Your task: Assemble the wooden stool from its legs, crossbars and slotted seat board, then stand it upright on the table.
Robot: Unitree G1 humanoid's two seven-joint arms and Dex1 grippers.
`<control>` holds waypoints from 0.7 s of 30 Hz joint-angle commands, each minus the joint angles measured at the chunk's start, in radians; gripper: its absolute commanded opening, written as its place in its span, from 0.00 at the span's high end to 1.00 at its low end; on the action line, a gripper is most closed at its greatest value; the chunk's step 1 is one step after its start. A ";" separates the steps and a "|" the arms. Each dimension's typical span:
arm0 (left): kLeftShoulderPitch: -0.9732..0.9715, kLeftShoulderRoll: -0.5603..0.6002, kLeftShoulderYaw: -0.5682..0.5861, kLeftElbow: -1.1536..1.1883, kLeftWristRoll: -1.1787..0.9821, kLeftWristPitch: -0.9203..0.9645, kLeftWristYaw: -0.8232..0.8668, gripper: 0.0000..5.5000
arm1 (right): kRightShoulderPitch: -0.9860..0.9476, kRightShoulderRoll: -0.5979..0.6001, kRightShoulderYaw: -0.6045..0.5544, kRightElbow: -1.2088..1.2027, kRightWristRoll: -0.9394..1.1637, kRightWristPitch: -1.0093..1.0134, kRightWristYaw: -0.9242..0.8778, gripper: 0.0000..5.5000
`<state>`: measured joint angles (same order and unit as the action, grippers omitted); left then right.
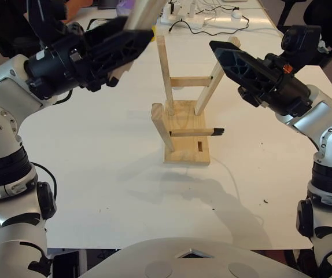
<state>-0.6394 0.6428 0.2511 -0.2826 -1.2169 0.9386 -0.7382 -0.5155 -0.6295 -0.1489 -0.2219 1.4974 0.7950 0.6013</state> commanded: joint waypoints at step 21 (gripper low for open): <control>-0.064 0.146 -0.178 0.045 0.121 0.101 -0.344 0.62 | -0.151 -0.031 -0.030 0.043 -0.080 0.183 0.227 0.09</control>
<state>-0.6853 0.7674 0.0848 -0.2274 -1.1132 1.0282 -1.0663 -0.6446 -0.6592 -0.1725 -0.1569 1.4019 0.9539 0.8080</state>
